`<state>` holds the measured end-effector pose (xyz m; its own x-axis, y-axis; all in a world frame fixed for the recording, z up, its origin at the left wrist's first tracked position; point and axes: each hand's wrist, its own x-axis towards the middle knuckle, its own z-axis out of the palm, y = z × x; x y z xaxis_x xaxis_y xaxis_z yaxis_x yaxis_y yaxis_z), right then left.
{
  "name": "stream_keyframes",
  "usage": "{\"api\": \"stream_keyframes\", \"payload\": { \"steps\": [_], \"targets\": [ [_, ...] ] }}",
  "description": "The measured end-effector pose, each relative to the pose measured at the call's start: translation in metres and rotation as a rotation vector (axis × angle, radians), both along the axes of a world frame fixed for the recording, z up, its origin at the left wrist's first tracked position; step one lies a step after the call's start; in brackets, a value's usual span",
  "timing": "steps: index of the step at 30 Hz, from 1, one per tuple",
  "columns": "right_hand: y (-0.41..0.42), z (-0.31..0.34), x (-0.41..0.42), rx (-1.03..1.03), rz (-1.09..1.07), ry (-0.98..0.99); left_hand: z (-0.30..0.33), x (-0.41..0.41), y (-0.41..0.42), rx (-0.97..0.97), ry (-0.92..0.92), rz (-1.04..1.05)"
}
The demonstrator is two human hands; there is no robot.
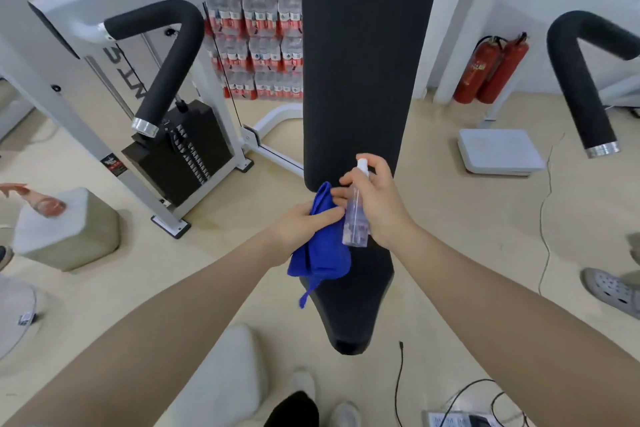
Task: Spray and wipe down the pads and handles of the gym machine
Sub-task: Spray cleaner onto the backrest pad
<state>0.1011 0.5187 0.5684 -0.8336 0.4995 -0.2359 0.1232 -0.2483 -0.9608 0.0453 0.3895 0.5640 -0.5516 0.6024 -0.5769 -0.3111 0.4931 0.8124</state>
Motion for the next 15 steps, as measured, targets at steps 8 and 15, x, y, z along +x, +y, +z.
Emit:
{"api": "stream_keyframes", "payload": {
  "steps": [8, 15],
  "targets": [
    [0.019, -0.002, -0.031, 0.13, -0.036, -0.009, 0.007, -0.034, 0.04, -0.038, 0.215, -0.19],
    [0.032, 0.013, -0.086, 0.482, -0.115, -0.162, 0.011, -0.092, 0.079, -0.188, 0.616, -0.248]
  ]
}}
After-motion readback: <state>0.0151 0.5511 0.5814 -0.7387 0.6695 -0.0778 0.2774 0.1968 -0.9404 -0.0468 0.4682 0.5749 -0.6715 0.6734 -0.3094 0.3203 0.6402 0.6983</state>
